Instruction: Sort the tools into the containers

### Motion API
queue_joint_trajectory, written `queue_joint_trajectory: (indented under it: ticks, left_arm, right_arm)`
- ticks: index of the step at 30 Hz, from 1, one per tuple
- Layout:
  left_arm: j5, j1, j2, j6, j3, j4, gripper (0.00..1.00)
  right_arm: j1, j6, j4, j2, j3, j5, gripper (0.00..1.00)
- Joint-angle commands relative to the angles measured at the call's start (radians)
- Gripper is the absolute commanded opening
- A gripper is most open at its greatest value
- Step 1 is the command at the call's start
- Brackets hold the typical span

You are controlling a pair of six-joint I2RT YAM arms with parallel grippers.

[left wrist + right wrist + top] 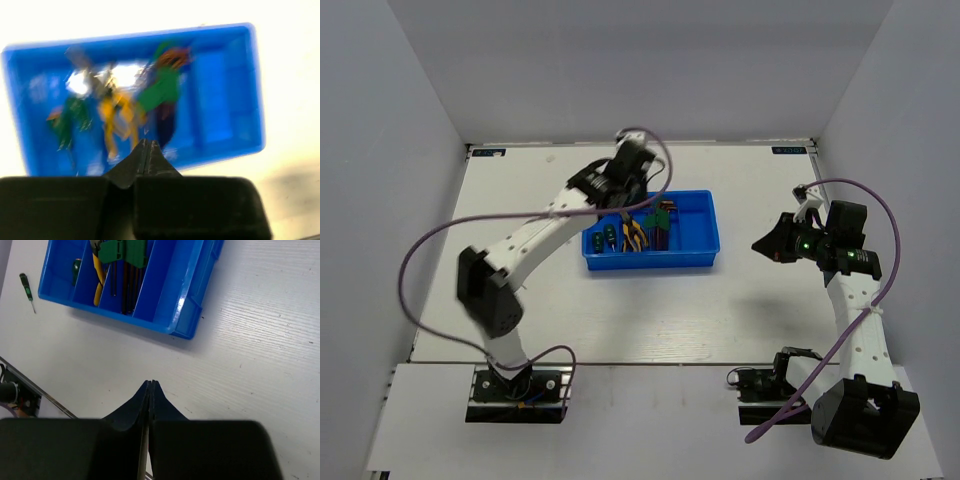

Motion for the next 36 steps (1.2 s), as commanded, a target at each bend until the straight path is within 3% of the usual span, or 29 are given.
queue_joint_trajectory:
  ticks: [1,3,4,5,6,7,8,12,20,25,28,36]
  left_arm:
    - [-0.105,0.038,-0.271,-0.184,-0.288,0.004,0.00]
    - [-0.149,0.075,-0.359,-0.264,-0.433,-0.031,0.00]
    - [-0.149,0.098,-0.386,-0.298,-0.466,-0.110,0.01]
    - [-0.149,0.123,-0.419,-0.316,-0.495,-0.146,0.28]
    - [-0.177,0.164,-0.428,-0.327,-0.541,-0.183,0.42]
    - [-0.191,0.182,-0.428,-0.377,-0.557,-0.258,0.55]
    - [-0.191,0.201,-0.428,-0.378,-0.569,-0.275,0.75]
    - [-0.215,0.282,-0.462,-0.395,-0.641,-0.268,1.00]
    - [-0.104,0.584,-0.305,-0.294,-0.716,-0.130,0.94]
    - [-0.059,0.733,-0.186,-0.212,-0.602,-0.087,0.75]
    - [-0.045,0.796,-0.150,-0.189,-0.557,-0.102,0.75]
    - [-0.045,0.907,-0.100,-0.129,-0.658,-0.027,0.80]
  right_arm:
    - [-0.007,-0.014,0.004,-0.016,-0.010,-0.029,0.00]
    - [-0.004,-0.050,0.005,-0.014,-0.012,-0.031,0.00]
    - [-0.001,-0.049,0.001,-0.016,-0.007,-0.022,0.42]
    - [-0.003,-0.055,-0.009,0.001,-0.001,-0.023,0.62]
    - [-0.001,-0.063,-0.027,0.010,0.004,-0.020,0.75]
    - [-0.001,-0.065,-0.033,0.015,0.019,-0.017,0.78]
    - [-0.001,-0.068,-0.039,0.027,0.020,-0.020,0.78]
    - [-0.001,-0.072,-0.044,0.035,0.021,-0.023,0.70]
    - [-0.004,-0.068,-0.044,0.010,0.014,-0.018,0.68]
    - [-0.006,-0.069,-0.050,0.012,0.022,-0.014,0.68]
    - [-0.007,-0.071,-0.050,0.004,0.022,0.003,0.68]
    - [-0.009,-0.080,-0.056,0.015,0.027,-0.005,0.68]
